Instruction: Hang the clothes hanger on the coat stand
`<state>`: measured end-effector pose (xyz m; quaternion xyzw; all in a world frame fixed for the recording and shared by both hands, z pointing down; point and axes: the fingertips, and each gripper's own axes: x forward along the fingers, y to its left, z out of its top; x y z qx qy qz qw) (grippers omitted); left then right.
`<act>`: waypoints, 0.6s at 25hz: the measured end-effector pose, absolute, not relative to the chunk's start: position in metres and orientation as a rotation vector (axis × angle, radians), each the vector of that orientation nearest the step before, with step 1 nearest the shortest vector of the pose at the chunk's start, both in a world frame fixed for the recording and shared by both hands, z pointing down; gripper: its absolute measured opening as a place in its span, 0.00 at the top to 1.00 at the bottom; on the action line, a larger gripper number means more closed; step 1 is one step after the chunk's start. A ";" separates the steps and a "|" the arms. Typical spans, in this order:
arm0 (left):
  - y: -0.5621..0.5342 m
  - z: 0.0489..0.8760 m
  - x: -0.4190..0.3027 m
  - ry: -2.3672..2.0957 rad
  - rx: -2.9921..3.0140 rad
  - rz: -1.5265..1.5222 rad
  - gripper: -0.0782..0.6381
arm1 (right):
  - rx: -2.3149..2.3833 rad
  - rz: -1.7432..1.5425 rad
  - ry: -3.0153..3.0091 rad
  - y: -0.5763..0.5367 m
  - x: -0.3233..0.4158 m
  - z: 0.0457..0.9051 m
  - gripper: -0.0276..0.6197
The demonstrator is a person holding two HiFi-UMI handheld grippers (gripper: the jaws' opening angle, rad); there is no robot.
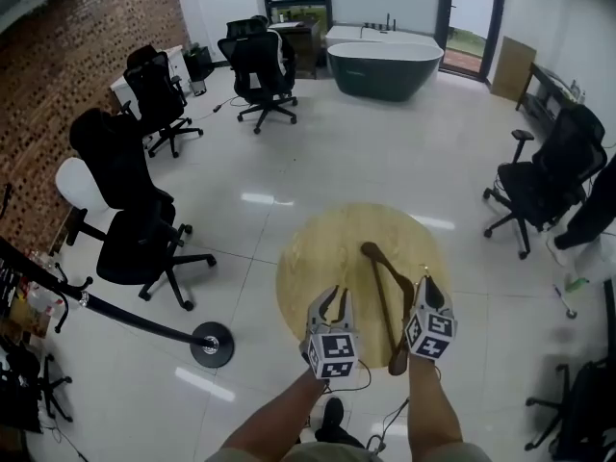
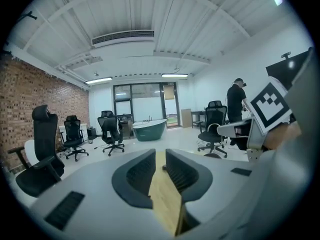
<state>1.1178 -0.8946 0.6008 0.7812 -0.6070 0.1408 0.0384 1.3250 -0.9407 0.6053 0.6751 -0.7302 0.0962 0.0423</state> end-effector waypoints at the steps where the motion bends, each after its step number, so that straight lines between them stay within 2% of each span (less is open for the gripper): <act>1: -0.886 0.594 1.105 -1.875 2.389 0.418 0.78 | 2.041 0.259 -2.244 -0.930 1.313 0.597 0.96; 11: -0.722 0.519 0.916 -2.067 2.289 0.275 0.78 | 1.780 0.003 -2.420 -0.760 1.119 0.507 0.96; 15: -0.617 0.494 0.785 -2.174 2.211 0.220 0.78 | 1.667 -0.061 -2.507 -0.666 0.987 0.478 0.96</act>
